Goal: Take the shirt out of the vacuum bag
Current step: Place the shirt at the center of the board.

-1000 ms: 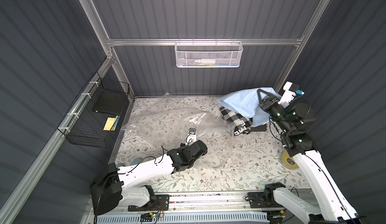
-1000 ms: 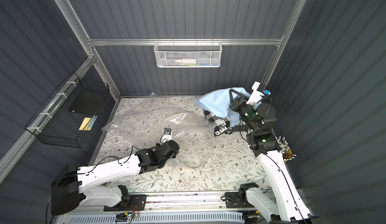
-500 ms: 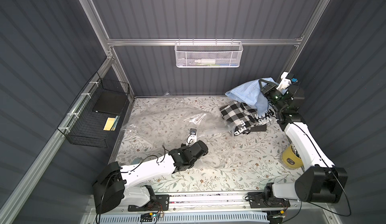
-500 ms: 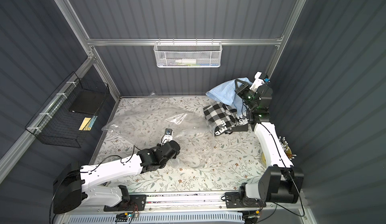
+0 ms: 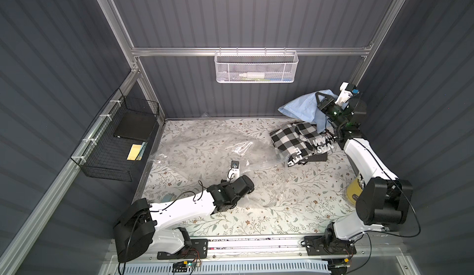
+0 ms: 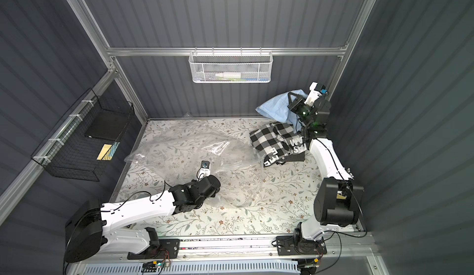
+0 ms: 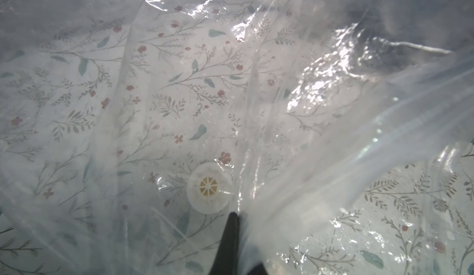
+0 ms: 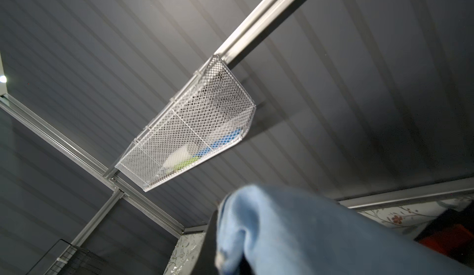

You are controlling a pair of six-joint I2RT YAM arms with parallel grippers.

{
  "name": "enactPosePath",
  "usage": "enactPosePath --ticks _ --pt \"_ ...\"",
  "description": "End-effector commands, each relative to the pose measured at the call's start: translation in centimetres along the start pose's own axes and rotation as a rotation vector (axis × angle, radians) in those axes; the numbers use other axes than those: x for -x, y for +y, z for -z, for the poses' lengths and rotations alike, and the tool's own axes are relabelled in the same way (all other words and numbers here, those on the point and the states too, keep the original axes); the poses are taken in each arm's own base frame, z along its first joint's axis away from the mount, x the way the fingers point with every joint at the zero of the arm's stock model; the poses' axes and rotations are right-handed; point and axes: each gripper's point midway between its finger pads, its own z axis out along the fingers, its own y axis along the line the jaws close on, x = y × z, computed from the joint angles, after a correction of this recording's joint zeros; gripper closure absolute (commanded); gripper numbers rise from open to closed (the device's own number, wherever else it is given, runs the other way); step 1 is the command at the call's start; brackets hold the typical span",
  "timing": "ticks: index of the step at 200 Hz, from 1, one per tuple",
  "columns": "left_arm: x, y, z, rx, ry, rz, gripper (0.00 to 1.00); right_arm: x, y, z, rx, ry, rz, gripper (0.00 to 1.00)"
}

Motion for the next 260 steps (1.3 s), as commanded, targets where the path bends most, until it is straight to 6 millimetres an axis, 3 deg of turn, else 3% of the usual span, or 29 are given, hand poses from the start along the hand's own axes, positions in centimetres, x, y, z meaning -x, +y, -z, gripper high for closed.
enactPosePath --ticks 1,45,103,171,207,237,260 --pt "-1.0 0.4 -0.1 0.004 0.027 0.004 1.0 -1.8 -1.1 0.5 0.028 -0.017 0.043 1.0" --pt "-0.9 0.4 0.0 0.003 0.024 0.001 1.0 -8.5 -4.5 1.9 0.0 0.088 -0.035 1.0" --pt "-1.1 0.4 -0.1 0.003 0.026 0.001 1.0 -15.0 -4.5 3.6 -0.033 0.174 -0.04 1.0" --pt "-0.8 1.1 0.5 0.009 0.011 -0.002 1.0 -18.8 -7.3 6.3 -0.123 0.195 -0.114 1.0" --pt "-0.9 1.1 0.5 0.009 0.014 -0.001 1.0 -19.9 -8.0 6.9 -0.142 0.21 -0.131 1.0" --pt "-0.4 1.3 0.8 0.016 -0.003 -0.007 1.0 -19.4 -7.2 7.7 -0.137 0.185 -0.135 0.54" --pt "0.1 1.6 1.1 0.024 -0.019 -0.01 1.0 -19.1 -5.9 8.3 -0.132 0.173 -0.102 0.37"
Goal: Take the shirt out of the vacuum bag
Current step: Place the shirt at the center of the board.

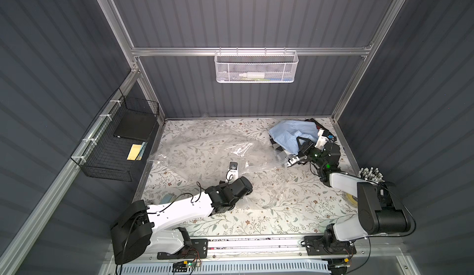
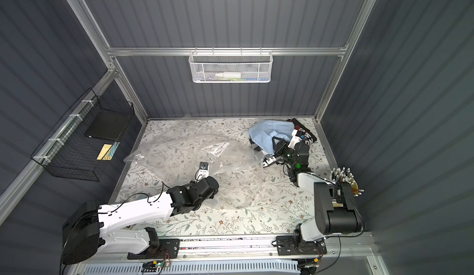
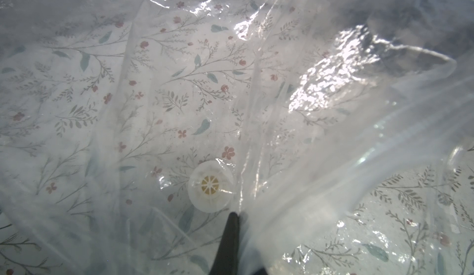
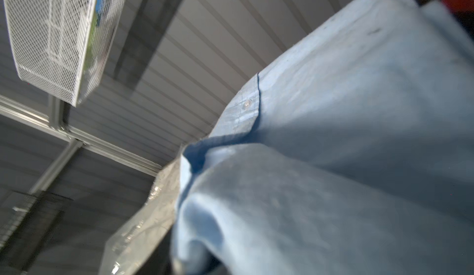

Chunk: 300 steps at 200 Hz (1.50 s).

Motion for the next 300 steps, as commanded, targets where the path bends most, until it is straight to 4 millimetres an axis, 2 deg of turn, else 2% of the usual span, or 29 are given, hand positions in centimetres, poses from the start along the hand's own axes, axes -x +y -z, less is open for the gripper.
enactPosePath --ticks 1,36,67,92,114,152,172,193,198,222,257,288,300 --pt "0.4 1.1 0.8 0.026 -0.017 -0.015 1.0 0.2 1.4 0.9 0.005 -0.023 0.031 0.36" --pt "1.3 1.5 1.5 0.031 -0.048 -0.007 1.0 -1.7 2.6 1.2 -0.005 0.006 0.1 0.31" --pt "1.6 2.0 1.9 0.041 -0.06 -0.006 1.0 -3.0 0.6 1.0 -0.095 0.003 0.123 0.31" --pt "1.6 2.3 2.1 0.046 -0.063 -0.003 1.0 -3.1 -1.0 1.4 -0.217 -0.029 0.177 0.31" --pt "1.6 2.6 2.3 0.052 -0.067 -0.006 1.0 -2.7 -1.2 1.5 -0.306 -0.059 0.252 0.31" --pt "1.7 2.7 2.3 0.059 -0.072 -0.01 1.0 -3.4 -1.2 0.0 -0.325 -0.032 0.27 0.33" --pt "1.6 2.8 2.2 0.063 -0.069 -0.014 1.0 -3.6 -1.4 -0.8 -0.334 -0.022 0.276 0.45" --pt "1.5 3.0 2.2 0.067 -0.069 -0.014 1.0 -3.4 -1.3 -1.1 -0.335 -0.027 0.261 0.68" --pt "1.5 3.0 2.3 0.067 -0.072 -0.011 1.0 -3.3 -1.0 -1.2 -0.326 -0.03 0.252 0.76" --pt "1.8 3.1 2.6 0.066 -0.078 -0.008 1.0 -3.3 1.5 -1.4 -0.222 -0.001 0.212 1.0" --pt "3.0 3.0 3.4 0.062 -0.089 -0.009 1.0 -3.0 5.5 -1.1 -0.055 0.02 0.046 1.0" --pt "3.8 3.3 4.0 0.088 -0.082 -0.034 1.0 -4.3 7.1 -1.4 0.047 0.087 -0.086 1.0" --pt "4.0 3.5 4.2 0.103 -0.081 -0.041 1.0 -5.1 6.9 -1.7 0.062 0.112 -0.145 1.0"
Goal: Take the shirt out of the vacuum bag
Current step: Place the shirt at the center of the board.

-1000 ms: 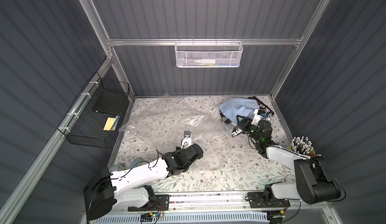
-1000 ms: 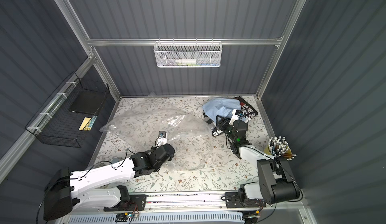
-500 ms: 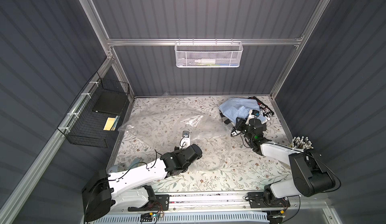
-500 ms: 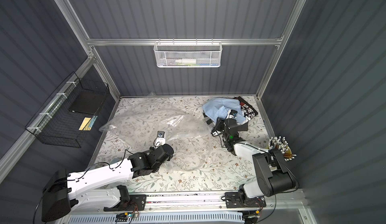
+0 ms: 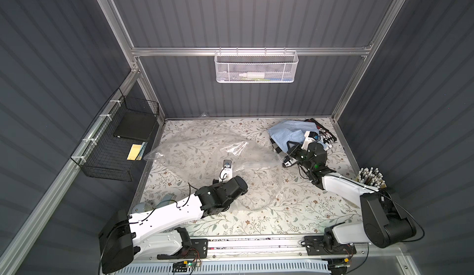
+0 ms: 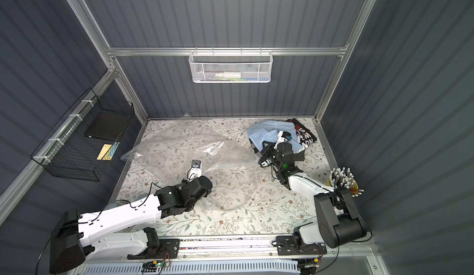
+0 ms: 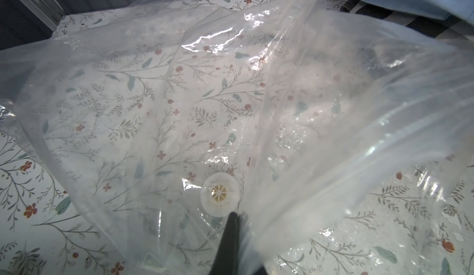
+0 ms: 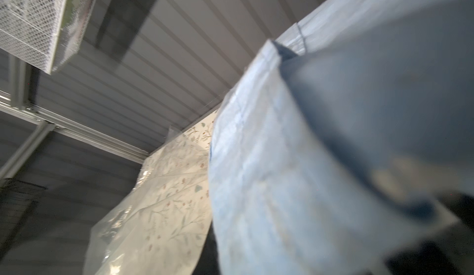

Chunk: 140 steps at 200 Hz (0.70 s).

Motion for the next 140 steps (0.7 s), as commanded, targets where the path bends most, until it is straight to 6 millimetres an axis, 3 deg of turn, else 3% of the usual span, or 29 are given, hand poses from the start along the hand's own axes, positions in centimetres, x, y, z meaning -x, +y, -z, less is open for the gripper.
enactPosePath --ticks 1,11,55,82,108,125,140 --pt "1.3 1.0 1.0 0.041 -0.014 -0.036 1.0 -0.6 2.3 -0.5 0.129 0.055 -0.147 1.0" --pt "1.5 1.1 1.2 0.048 -0.013 -0.043 1.0 -1.7 2.7 -0.6 0.169 0.102 -0.176 1.0" --pt "2.8 1.8 2.3 0.059 -0.035 -0.06 1.0 -4.5 0.8 0.1 0.148 0.108 -0.24 1.0" --pt "3.2 2.2 2.6 0.064 -0.05 -0.066 1.0 -4.4 -0.8 1.1 0.046 0.035 -0.21 1.0" --pt "2.9 2.2 2.5 0.062 -0.043 -0.066 1.0 -4.5 -3.5 2.1 -0.082 -0.012 -0.195 1.0" --pt "2.8 2.2 2.4 0.061 -0.045 -0.064 1.0 -4.1 -4.6 2.5 -0.137 -0.043 -0.17 0.62" --pt "2.9 2.1 2.5 0.057 -0.048 -0.063 1.0 -4.0 -4.6 2.3 -0.134 -0.027 -0.151 0.43"
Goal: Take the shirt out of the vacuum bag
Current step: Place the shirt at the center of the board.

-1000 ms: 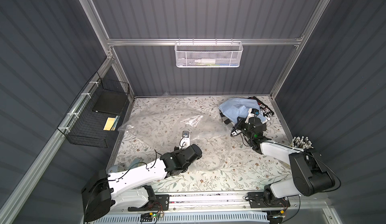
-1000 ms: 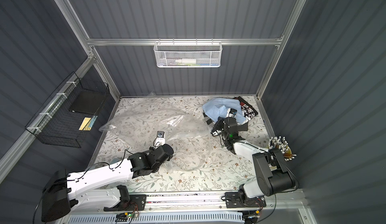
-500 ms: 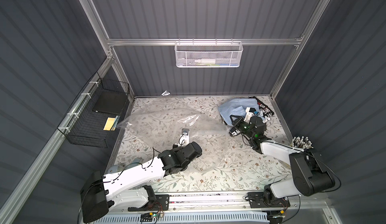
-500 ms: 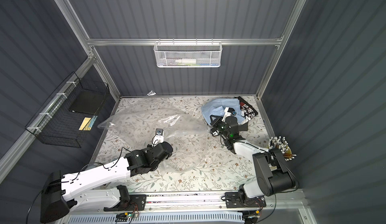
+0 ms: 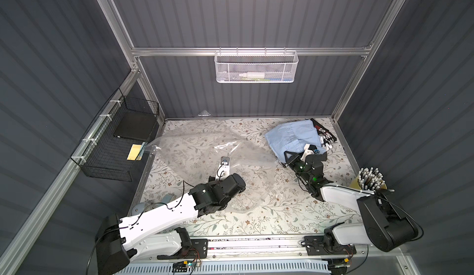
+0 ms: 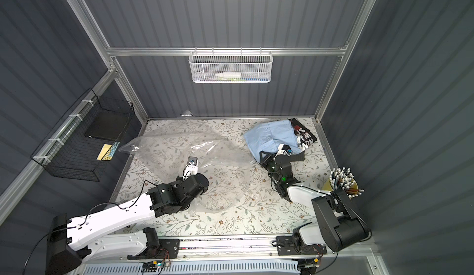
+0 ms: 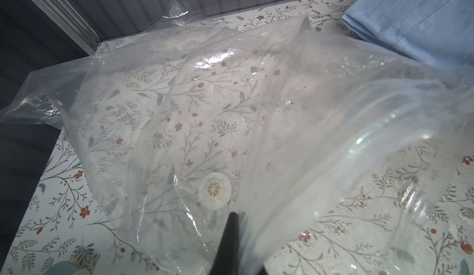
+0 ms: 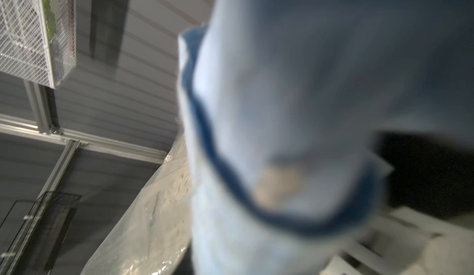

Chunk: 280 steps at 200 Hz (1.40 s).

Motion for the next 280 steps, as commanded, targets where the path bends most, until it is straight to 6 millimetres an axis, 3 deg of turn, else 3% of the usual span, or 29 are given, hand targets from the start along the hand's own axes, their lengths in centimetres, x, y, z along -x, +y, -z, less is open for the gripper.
enactPosePath --ticks 1,23,44,69,93,117,132,158,207,243,280 --pt "0.9 0.5 0.5 0.007 -0.024 -0.004 1.0 0.6 -1.7 0.1 -0.079 -0.031 0.04 0.43" --pt "1.0 0.4 0.5 0.007 -0.024 -0.008 1.0 0.9 -1.0 0.0 -0.072 0.01 0.062 0.38" --pt "0.9 0.4 0.6 0.005 -0.023 -0.009 1.0 2.3 -0.9 1.3 -0.112 -0.013 0.069 0.37" --pt "0.9 0.6 0.7 0.002 -0.026 -0.005 1.0 4.2 0.1 4.0 -0.157 -0.053 0.12 0.36" --pt "1.0 0.5 0.7 0.0 -0.026 -0.008 1.0 6.2 -0.7 6.9 -0.256 -0.144 0.154 0.34" --pt "0.9 0.2 0.5 -0.005 -0.02 -0.015 1.0 8.8 -0.7 9.3 -0.247 -0.247 0.157 0.25" --pt "0.8 0.0 0.4 -0.008 -0.015 -0.019 1.0 10.8 -0.3 10.0 -0.204 -0.257 0.099 0.25" --pt "0.8 0.0 0.4 -0.009 -0.013 -0.019 1.0 12.3 0.5 9.2 -0.159 -0.197 0.004 0.25" --pt "0.7 0.2 0.4 -0.004 -0.014 -0.016 1.0 10.3 0.2 6.2 -0.074 -0.049 -0.151 0.25" --pt "0.5 0.1 0.3 -0.002 -0.008 -0.021 1.0 9.6 0.2 6.1 -0.081 0.001 -0.172 0.25" --pt "0.4 -0.2 0.0 -0.002 -0.004 -0.033 1.0 8.6 -2.4 4.9 -0.126 0.006 -0.213 0.24"
